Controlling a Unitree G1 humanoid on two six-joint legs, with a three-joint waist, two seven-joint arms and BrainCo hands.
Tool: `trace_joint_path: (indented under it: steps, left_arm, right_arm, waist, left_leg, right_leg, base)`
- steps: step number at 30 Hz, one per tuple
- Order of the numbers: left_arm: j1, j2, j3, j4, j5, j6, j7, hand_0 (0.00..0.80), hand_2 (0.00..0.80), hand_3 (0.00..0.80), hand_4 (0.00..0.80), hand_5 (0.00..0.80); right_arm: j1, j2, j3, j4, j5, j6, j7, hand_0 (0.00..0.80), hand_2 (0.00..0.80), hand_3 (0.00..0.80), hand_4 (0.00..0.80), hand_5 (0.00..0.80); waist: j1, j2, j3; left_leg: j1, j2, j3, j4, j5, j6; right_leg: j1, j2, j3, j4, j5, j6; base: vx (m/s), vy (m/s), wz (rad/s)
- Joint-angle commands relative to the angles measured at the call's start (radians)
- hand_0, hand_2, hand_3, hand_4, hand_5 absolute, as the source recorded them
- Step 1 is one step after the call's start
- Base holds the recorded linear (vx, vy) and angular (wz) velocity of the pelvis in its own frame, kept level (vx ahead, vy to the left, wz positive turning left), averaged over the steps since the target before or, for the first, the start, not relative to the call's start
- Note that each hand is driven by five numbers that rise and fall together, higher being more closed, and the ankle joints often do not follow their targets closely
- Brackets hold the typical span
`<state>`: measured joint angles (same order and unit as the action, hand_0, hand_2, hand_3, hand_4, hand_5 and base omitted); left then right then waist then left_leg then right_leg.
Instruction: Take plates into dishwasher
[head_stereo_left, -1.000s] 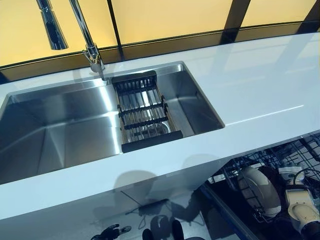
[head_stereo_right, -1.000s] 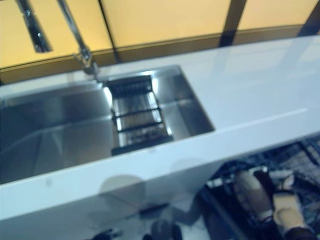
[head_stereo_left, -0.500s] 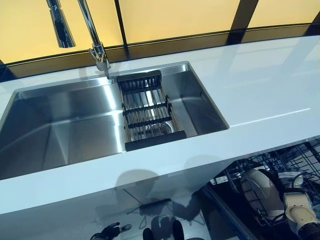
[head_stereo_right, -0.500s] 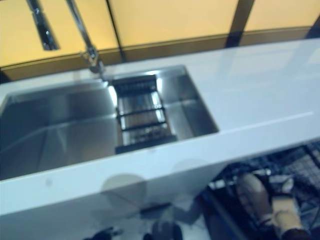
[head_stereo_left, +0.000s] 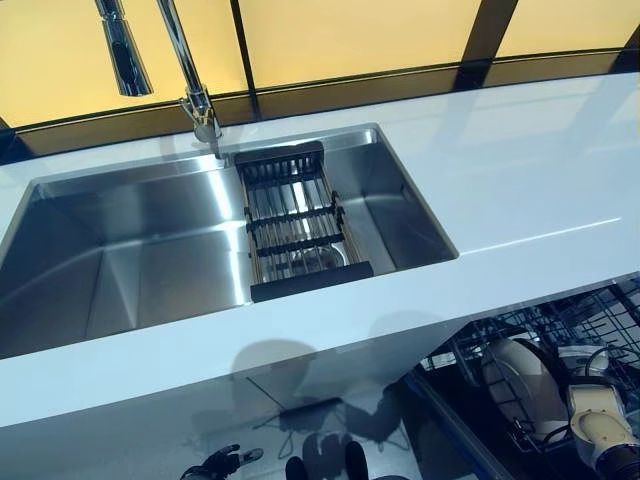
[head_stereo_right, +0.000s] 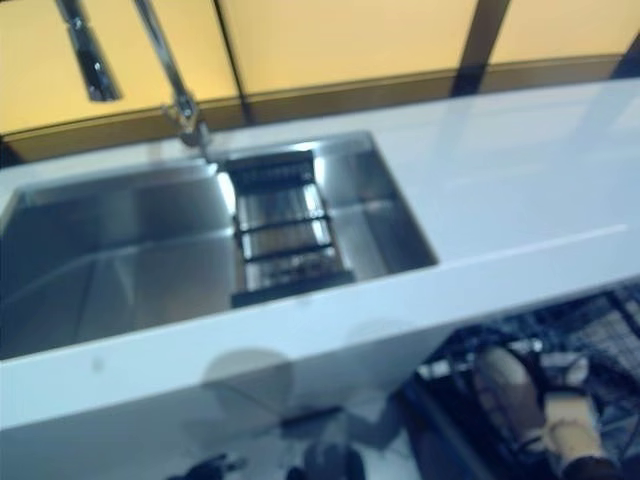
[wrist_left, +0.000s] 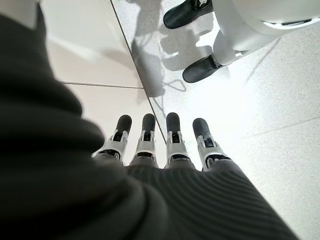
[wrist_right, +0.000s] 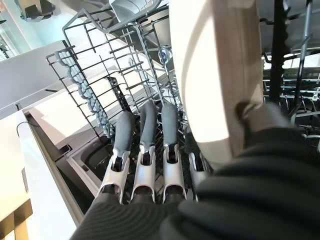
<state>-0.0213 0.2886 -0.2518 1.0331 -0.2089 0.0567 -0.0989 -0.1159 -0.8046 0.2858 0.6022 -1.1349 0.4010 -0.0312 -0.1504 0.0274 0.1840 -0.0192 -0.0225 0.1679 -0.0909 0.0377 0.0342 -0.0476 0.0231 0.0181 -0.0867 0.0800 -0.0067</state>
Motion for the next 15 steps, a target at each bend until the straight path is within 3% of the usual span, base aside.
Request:
trace_joint_path:
  steps: [1,15]
  left_arm:
    - [-0.032,0.018,0.015,0.016,0.04,0.0,-0.011,0.0,0.0,0.0,0.0,0.0]
    - [-0.026,0.015,0.023,0.024,0.058,0.0,-0.013,0.0,0.0,0.0,0.0,0.0]
  right_arm:
    - [-0.039,-0.009,-0.021,0.034,0.023,0.051,-0.014,0.0,0.0,0.0,0.0,0.0]
    - [-0.013,-0.045,-0.092,0.003,0.01,0.048,0.009,0.0,0.0,0.0,0.0,0.0]
  waist:
    - [0.017,-0.018,-0.036]
    - [0.008,-0.034,-0.045]
  left_leg:
    - [0.011,0.012,-0.005,0.004,-0.074,0.023]
    - [0.018,0.016,0.008,0.004,-0.078,0.025]
  right_leg:
    - [-0.013,0.003,0.008,0.01,-0.018,0.086]
    - [-0.011,0.007,0.02,0.011,-0.016,0.087]
  base:
    - [0.0,0.0,0.0]
    - [0.0,0.0,0.0]
